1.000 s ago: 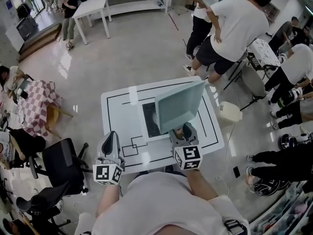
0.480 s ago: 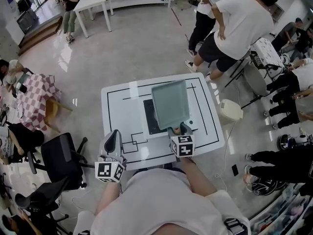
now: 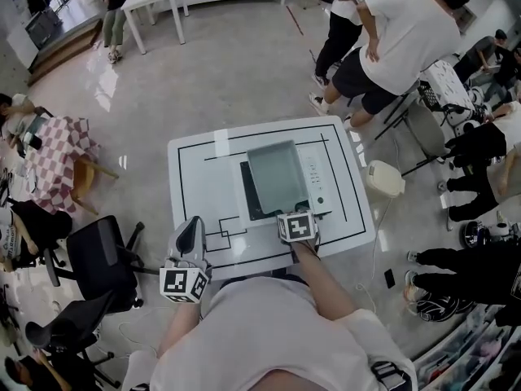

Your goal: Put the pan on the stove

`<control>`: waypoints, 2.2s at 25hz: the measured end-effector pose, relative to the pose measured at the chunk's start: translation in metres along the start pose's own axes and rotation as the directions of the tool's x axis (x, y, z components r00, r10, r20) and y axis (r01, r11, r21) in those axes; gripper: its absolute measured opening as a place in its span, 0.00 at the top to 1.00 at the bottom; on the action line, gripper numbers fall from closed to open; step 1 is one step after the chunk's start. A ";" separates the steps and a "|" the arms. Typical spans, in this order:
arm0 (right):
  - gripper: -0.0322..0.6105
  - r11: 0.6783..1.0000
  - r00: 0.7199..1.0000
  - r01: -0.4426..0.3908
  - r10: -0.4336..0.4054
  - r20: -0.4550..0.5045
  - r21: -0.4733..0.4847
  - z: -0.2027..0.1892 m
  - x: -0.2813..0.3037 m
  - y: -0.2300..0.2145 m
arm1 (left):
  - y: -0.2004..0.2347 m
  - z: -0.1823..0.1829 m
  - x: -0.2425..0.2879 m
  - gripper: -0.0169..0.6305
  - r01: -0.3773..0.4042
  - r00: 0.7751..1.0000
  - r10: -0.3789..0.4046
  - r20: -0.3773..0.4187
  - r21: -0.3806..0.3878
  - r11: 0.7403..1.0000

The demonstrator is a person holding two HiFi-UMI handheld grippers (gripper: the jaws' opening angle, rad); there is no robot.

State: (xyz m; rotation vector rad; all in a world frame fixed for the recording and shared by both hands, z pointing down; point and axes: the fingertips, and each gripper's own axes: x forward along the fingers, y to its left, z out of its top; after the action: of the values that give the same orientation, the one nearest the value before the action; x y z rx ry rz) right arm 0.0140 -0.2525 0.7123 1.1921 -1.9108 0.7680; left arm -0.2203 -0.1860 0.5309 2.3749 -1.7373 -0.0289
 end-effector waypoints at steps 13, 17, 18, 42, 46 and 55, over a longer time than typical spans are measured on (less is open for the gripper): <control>0.65 0.998 0.980 0.058 -0.056 -0.193 0.005 -0.014 0.024 -0.004 | -0.003 -0.006 0.012 0.96 0.043 0.999 -0.042 -0.028 0.021 0.999; 0.65 0.996 0.967 0.074 -0.081 -0.242 -0.041 -0.013 0.030 -0.008 | -0.003 -0.007 0.017 0.96 0.057 0.998 -0.057 -0.031 0.016 0.998; 0.64 0.996 0.963 0.078 -0.086 -0.255 -0.044 -0.013 0.031 -0.008 | -0.003 -0.007 0.017 0.96 0.061 0.998 -0.060 -0.032 0.015 0.998; 0.59 0.997 0.936 0.035 -0.010 -0.352 0.066 -0.018 0.029 -0.002 | 0.001 -0.010 0.021 0.96 0.092 0.995 -0.092 -0.046 0.008 0.996; 0.58 0.999 0.948 0.023 -0.006 -0.317 0.050 -0.007 0.018 0.001 | -0.003 -0.010 0.022 0.96 0.098 0.994 -0.097 -0.047 0.009 0.995; 0.57 0.996 0.974 -0.015 0.033 -0.222 0.083 0.010 -0.011 0.006 | -0.014 -0.010 0.019 0.96 0.109 0.993 -0.109 -0.049 0.016 0.994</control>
State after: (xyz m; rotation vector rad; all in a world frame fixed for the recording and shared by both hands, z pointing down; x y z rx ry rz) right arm 0.0086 -0.2532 0.6972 1.0830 -1.7253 0.9590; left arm -0.1999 -0.1985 0.5398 2.4605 -1.5924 0.0279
